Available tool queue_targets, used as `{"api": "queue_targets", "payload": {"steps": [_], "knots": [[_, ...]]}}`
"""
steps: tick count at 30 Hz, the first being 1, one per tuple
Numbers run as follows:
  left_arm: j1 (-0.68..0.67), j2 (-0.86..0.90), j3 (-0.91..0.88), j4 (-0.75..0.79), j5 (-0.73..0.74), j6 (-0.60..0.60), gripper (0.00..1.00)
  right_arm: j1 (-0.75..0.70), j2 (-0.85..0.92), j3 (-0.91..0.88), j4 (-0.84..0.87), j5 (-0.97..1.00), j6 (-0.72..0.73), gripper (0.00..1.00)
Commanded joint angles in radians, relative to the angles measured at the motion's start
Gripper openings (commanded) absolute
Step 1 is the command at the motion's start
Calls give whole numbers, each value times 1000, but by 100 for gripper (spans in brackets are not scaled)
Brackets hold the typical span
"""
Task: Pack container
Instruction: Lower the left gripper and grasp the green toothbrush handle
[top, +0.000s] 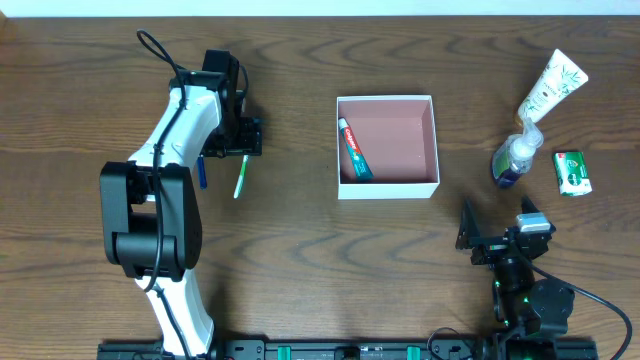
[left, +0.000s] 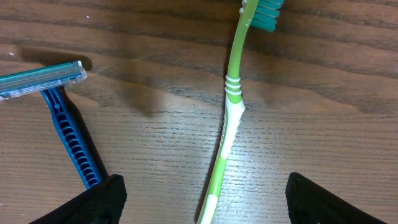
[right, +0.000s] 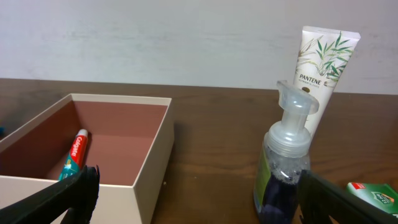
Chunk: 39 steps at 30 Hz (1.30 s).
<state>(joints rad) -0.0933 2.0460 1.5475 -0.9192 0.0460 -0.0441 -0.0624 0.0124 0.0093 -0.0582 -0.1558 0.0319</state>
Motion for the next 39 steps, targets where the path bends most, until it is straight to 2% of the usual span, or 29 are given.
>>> {"api": "queue_targets", "payload": {"steps": [1,39], "knots": [[4,6,-7,-3,0,9,83,11,-6,-4,-2,6,-18,99],[-38,6,-7,11,-1,-36,83,11,-6,-4,-2,6,-18,99]]}}
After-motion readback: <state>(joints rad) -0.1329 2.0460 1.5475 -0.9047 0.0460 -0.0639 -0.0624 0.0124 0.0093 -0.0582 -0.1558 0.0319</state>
